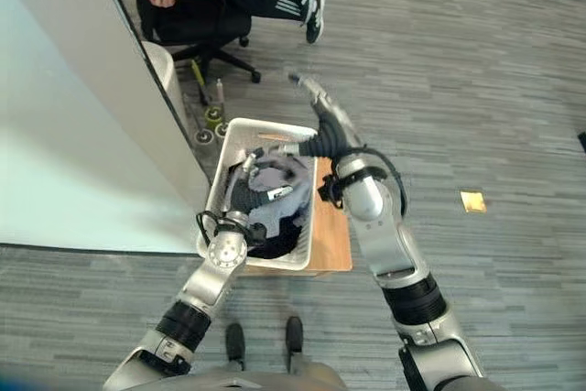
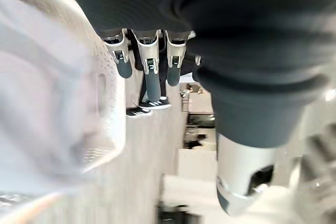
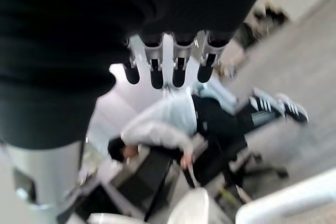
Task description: Pick up bed clothes into laundry basket.
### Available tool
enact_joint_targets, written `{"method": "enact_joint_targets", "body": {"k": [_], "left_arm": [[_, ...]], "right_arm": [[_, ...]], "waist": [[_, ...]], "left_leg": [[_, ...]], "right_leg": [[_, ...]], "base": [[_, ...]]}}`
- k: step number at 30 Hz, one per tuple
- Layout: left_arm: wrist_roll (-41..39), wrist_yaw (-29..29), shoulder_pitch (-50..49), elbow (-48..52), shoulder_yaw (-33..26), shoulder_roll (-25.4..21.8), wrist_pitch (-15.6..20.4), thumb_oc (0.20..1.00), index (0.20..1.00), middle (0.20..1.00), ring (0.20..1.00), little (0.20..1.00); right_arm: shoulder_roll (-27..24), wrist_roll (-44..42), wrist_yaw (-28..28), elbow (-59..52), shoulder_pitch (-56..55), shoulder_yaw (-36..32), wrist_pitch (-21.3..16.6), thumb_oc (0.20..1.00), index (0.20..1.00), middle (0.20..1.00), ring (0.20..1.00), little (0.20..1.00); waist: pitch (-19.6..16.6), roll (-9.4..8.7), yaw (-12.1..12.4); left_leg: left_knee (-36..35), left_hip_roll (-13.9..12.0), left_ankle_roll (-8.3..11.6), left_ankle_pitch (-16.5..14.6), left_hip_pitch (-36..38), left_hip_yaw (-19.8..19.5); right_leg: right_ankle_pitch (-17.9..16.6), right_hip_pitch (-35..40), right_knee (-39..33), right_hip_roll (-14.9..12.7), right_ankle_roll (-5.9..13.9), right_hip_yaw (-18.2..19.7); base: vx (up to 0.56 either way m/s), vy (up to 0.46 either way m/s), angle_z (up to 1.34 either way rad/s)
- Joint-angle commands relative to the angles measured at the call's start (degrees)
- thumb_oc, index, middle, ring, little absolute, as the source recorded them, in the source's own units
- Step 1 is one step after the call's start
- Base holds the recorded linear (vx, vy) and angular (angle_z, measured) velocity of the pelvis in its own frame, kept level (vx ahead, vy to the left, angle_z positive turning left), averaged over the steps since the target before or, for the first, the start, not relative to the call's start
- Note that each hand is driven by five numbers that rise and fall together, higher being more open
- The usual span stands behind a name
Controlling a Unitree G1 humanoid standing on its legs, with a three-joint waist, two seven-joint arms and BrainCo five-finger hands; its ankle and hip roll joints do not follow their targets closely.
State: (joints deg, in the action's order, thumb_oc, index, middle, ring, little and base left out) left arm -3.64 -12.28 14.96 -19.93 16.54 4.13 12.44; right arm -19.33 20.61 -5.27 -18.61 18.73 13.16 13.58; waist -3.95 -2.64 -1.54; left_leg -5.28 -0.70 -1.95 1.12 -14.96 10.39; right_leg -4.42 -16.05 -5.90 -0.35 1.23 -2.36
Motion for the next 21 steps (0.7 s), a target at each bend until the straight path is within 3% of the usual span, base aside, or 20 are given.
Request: {"method": "enact_joint_targets", "body": {"k": [1,3,4,5,6,7,8,9,12,13,16,19,21], "left_arm": [[-3.78,3.42,6.48,-5.92,0.92,2.88,7.61,1.0,1.0,1.0,1.0,1.0],[-3.75,3.02,5.12,-3.53,0.44,1.91,7.68,1.0,1.0,1.0,1.0,1.0],[-15.45,18.65,-10.88,9.49,-5.83,-0.67,10.84,1.0,1.0,1.0,1.0,1.0],[-15.15,18.16,-10.84,9.6,-5.67,-0.38,11.07,1.0,1.0,1.0,1.0,1.0],[-15.08,18.08,-10.91,9.63,-5.62,-0.34,11.07,1.0,1.0,1.0,1.0,1.0],[-15.25,17.56,-10.73,10.03,-5.56,0.34,11.09,1.0,1.0,1.0,1.0,1.0],[-14.45,17.21,-10.15,8.66,-4.35,1.16,11.34,1.0,1.0,1.0,1.0,1.0],[-13.72,16.87,-8.68,8.06,-3.71,1.17,11.4,1.0,1.0,1.0,1.0,1.0],[-12.56,16.42,-7.63,7.2,-3.28,0.7,11.65,1.0,1.0,1.0,1.0,1.0],[-11.58,15.73,-4.82,6.69,-2.59,-0.65,11.22,1.0,1.0,1.0,1.0,1.0],[-12.83,16.96,-5.55,7.77,-2.25,-2.38,10.36,1.0,1.0,1.0,1.0,1.0],[-14.54,19.5,-5.84,8.53,-1.94,-3.33,9.29,1.0,1.0,1.0,1.0,1.0],[-13.97,19.79,-6.6,8.91,-1.39,-3.68,9.58,1.0,1.0,1.0,1.0,1.0]], "right_arm": [[0.83,-4.23,0.97,-2.77,-3.48,-4.28,-3.47,1.0,1.0,1.0,1.0,1.0],[0.89,-4.76,1.85,-2.8,-4.75,-3.8,-4.29,1.0,1.0,1.0,1.0,1.0],[1.5,-17.06,17.84,8.61,-34.1,-23.02,-21.18,1.0,1.0,1.0,1.0,1.0],[1.58,-16.96,17.96,9.58,-34.47,-22.98,-21.39,1.0,1.0,1.0,1.0,1.0],[1.57,-16.93,17.98,9.73,-34.45,-22.97,-21.51,1.0,1.0,1.0,1.0,1.0],[2.69,-17.45,17.87,11.52,-35.36,-23.55,-21.89,1.0,1.0,1.0,1.0,1.0],[2.95,-17.53,18.0,13.44,-35.47,-23.83,-22.02,1.0,1.0,1.0,1.0,1.0],[3.54,-18.61,17.62,13.34,-36.3,-24.17,-22.65,1.0,1.0,1.0,1.0,1.0],[3.03,-18.56,18.13,13.52,-36.07,-24.2,-22.96,1.0,1.0,1.0,1.0,1.0],[1.48,-19.04,17.92,13.82,-35.2,-24.62,-24.61,1.0,1.0,1.0,1.0,1.0],[0.74,-19.03,17.86,13.58,-34.78,-24.0,-24.97,1.0,1.0,1.0,1.0,1.0],[0.16,-19.68,18.38,13.33,-32.21,-23.77,-27.03,1.0,1.0,1.0,1.0,1.0],[2.13,-18.03,20.78,13.81,-33.86,-21.58,-27.3,1.0,1.0,1.0,1.0,1.0]], "waist": [[-2.72,0.68,-1.03],[-2.88,0.9,-0.73],[-0.09,1.5,-2.29],[-0.35,1.44,-2.38],[-0.41,1.44,-2.19],[-0.54,1.78,-3.49],[-0.67,2.86,-3.91],[-0.86,2.94,-4.28],[-1.04,2.99,-4.34],[-1.46,2.87,-4.73],[-1.25,2.37,-4.58],[0.01,2.77,-3.83],[0.37,3.33,-3.42]], "left_leg": [[0.28,-4.16,3.19,3.35,2.9,-2.7],[0.28,-4.12,3.07,3.26,3.4,-2.74],[10.32,1.06,2.32,-6.86,10.71,-7.46],[11.37,3.16,0.81,-7.25,10.43,-7.66],[11.71,3.19,0.64,-7.52,10.29,-7.46],[10.06,2.37,-0.06,-8.27,12.41,-3.66],[4.35,2.34,-1.22,-6.65,15.8,-0.71],[0.29,1.82,-0.69,-4.94,16.43,0.24],[0.28,2.08,-0.85,-4.18,15.55,-1.17],[0.28,1.05,-0.58,-3.26,14.21,-1.02],[0.28,-0.24,-0.11,-1.69,12.62,-1.0],[0.28,-2.91,0.92,0.75,10.56,-1.19],[0.28,-4.55,1.45,2.0,9.08,-1.31]], "right_leg": [[0.0,3.7,0.9,-3.25,0.61,-2.38],[0.14,4.23,0.9,-3.33,0.62,-2.44],[5.53,16.31,0.9,-6.74,1.27,1.16],[4.84,15.8,0.9,-6.05,0.9,2.59],[4.87,15.74,0.9,-6.1,0.98,2.79],[4.36,15.46,0.9,-5.51,1.15,2.88],[3.96,14.15,0.9,-4.63,1.41,2.9],[3.58,13.33,0.9,-4.11,1.33,3.32],[3.33,12.93,0.9,-3.91,1.02,3.34],[2.72,12.0,0.9,-3.69,0.55,2.92],[1.96,11.73,1.16,-2.94,0.16,3.78],[4.98,8.02,8.43,-1.44,1.74,3.56],[9.9,7.42,14.06,-0.89,3.1,4.59]], "base": [[0.07,-0.063,0.07],[0.05,-0.046,0.01],[-0.02,-0.068,-0.01],[-0.02,-0.061,-0.01],[-0.11,-0.069,0.2],[-0.17,-0.003,0.27],[-0.25,-0.026,0.1],[-0.22,0.01,-0.34],[-0.12,-0.026,-0.7],[-0.16,-0.054,-0.55],[-0.27,-0.091,-0.23],[-0.34,-0.084,-0.01],[-0.31,-0.053,0.07]]}}
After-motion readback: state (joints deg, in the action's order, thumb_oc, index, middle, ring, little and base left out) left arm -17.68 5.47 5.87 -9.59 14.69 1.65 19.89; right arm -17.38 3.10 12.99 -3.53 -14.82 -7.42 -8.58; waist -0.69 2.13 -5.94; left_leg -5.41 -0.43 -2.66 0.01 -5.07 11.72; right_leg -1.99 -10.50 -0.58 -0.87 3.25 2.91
